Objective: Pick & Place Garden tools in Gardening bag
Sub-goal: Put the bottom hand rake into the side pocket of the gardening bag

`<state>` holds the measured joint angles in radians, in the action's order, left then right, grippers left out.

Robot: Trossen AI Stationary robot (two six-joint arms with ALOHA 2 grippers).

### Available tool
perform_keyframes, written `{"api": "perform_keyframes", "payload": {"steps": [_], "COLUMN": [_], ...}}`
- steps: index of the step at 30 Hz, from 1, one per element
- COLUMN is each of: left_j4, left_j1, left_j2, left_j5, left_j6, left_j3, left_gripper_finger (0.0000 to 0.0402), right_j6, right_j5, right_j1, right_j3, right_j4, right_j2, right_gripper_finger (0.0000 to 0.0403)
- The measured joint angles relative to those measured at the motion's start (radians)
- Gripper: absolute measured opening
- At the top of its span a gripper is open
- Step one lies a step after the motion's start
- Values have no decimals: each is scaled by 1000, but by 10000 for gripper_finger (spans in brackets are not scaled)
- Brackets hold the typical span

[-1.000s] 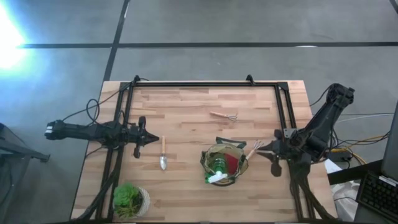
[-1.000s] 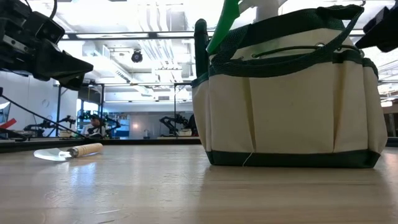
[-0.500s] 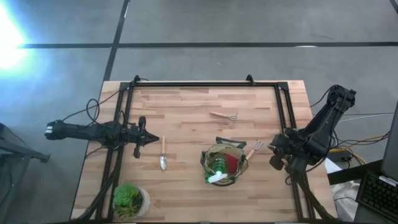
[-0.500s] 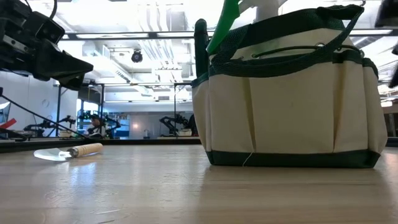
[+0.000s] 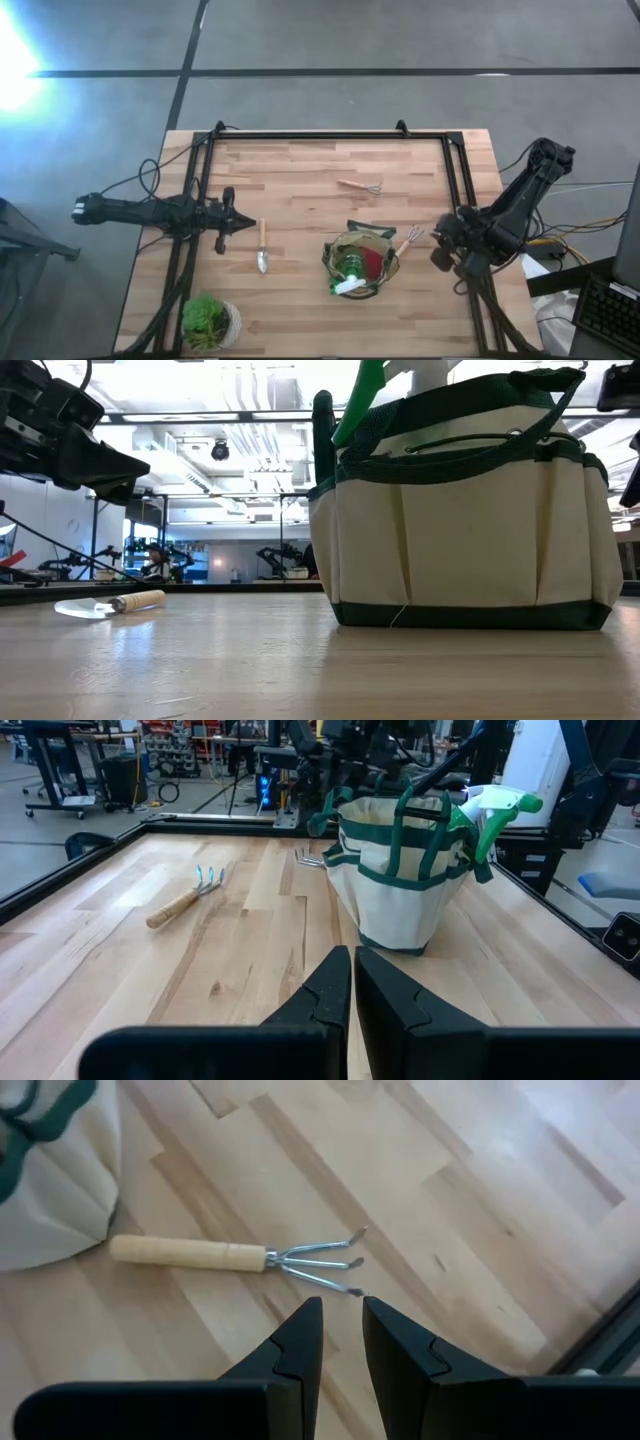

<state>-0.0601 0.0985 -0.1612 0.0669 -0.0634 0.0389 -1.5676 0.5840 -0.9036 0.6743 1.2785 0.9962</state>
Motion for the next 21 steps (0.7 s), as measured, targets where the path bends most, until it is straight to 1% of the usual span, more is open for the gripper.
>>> {"api": "perform_keyframes", "payload": {"steps": [9,14,21], "left_j4": [0,0,0], "left_j1": [0,0,0], "left_j2": [0,0,0], "left_j5": [0,0,0], "left_j6": [0,0,0], "left_j3": [0,0,0], "left_gripper_finger": [23,23,23], "right_j6": [26,57,145], "right_j5": [-12,-51,-118], "right_j1": [86,143,232], "right_j3": [0,-1,-4], "right_j4": [1,-1,-6], "right_j2": [0,0,0], "right_gripper_finger": [68,68,68]}}
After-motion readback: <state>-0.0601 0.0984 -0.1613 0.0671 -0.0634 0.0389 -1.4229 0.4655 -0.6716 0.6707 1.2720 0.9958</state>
